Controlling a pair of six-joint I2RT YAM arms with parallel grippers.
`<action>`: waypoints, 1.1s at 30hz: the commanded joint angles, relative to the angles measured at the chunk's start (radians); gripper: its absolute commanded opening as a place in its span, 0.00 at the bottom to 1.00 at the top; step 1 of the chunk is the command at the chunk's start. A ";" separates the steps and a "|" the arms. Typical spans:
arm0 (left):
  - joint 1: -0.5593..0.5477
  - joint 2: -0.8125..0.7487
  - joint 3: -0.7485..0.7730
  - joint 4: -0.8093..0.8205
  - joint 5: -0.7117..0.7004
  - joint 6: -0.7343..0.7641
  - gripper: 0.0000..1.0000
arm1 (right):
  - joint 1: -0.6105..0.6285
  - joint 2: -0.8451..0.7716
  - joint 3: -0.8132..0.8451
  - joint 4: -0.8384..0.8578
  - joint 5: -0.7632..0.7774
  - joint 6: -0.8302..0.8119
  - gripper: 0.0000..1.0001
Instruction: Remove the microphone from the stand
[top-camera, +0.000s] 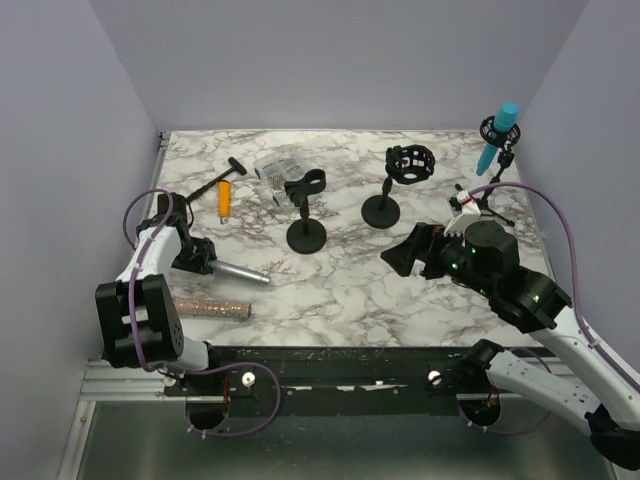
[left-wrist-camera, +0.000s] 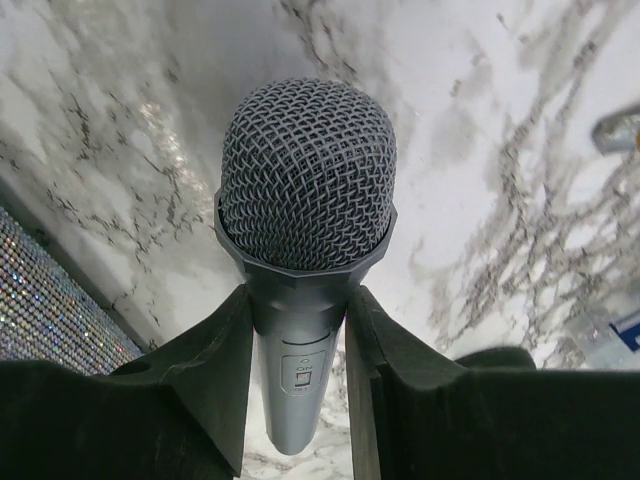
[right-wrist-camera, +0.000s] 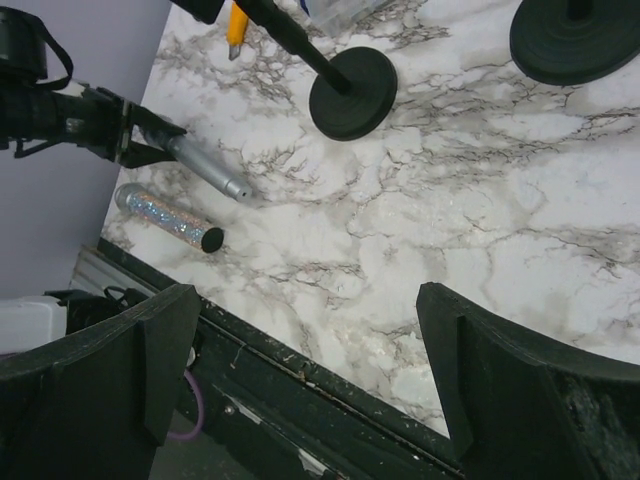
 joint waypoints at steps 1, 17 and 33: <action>0.065 0.073 0.008 0.004 0.034 -0.041 0.00 | 0.005 -0.025 0.008 -0.045 0.050 0.032 1.00; 0.145 0.087 -0.006 -0.004 -0.078 -0.078 0.26 | 0.006 0.015 0.007 -0.002 0.026 0.029 1.00; 0.160 0.068 0.011 0.010 -0.016 -0.018 0.98 | 0.005 0.014 0.075 -0.081 0.118 -0.001 1.00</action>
